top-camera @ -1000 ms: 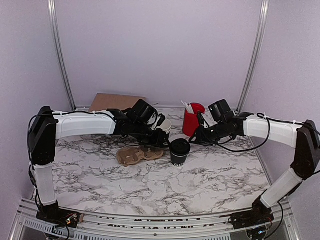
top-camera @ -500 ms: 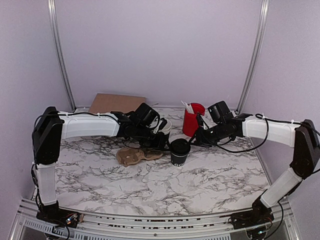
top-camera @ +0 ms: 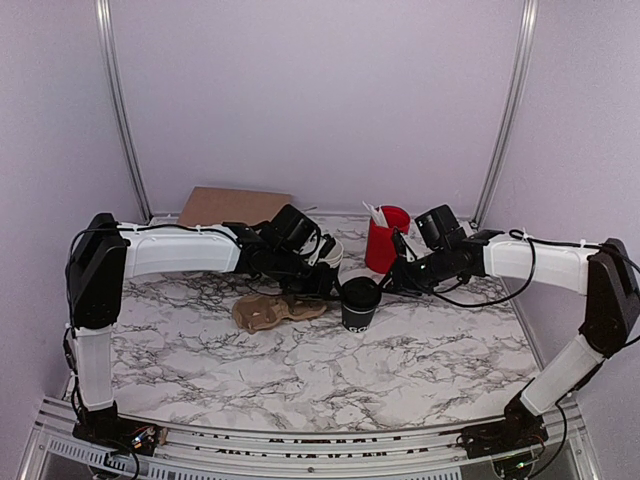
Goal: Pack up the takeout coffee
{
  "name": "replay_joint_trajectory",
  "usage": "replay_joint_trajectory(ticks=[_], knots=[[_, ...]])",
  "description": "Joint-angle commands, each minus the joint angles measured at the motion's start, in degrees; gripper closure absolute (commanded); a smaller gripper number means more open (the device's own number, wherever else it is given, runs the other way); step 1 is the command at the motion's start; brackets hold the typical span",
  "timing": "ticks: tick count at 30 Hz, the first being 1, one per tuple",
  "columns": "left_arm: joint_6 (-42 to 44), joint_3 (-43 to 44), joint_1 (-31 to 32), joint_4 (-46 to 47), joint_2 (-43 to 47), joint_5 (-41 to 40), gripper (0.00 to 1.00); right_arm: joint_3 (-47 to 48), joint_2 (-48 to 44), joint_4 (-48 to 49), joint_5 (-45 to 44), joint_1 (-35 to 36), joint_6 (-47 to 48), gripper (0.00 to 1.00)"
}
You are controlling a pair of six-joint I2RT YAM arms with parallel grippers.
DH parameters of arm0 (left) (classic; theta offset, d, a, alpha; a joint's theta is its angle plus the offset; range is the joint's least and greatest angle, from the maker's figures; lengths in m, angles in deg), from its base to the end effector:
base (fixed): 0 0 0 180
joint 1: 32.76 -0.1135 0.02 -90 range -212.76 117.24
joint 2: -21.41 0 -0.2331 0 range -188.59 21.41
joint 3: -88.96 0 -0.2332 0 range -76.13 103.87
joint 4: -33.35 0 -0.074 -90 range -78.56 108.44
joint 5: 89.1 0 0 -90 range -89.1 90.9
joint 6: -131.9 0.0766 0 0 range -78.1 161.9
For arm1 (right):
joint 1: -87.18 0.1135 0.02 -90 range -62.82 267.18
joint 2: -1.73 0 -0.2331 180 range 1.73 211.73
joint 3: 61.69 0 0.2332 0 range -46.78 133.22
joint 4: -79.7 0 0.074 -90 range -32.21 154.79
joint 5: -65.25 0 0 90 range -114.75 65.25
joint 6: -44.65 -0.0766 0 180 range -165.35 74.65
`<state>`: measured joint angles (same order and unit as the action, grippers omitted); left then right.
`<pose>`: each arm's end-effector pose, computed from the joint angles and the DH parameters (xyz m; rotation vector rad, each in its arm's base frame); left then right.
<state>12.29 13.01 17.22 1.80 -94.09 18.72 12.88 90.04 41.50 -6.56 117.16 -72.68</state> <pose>0.2755 -0.3646 0.1774 0.6139 2.4467 -1.0035 0.2740 0.1857 0.1755 -0.2032 2.5902 0.7935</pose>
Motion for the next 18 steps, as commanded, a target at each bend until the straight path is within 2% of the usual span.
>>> replay_joint_trajectory(ticks=[1,8,18], knots=[[-0.2,1.55,0.3,0.65,-1.85,0.37,0.54,-1.07,0.11,0.52,0.35,-0.09,-0.09,0.78],[0.23,0.03,0.52,-0.11,-2.85,-0.35,0.6,-2.04,0.53,0.65,-0.59,1.28,-0.33,0.79],[2.56,-3.26,1.05,-2.44,-3.73,-3.3,0.66,-8.24,-0.22,2.01,-2.43,1.72,-1.7,0.82]])
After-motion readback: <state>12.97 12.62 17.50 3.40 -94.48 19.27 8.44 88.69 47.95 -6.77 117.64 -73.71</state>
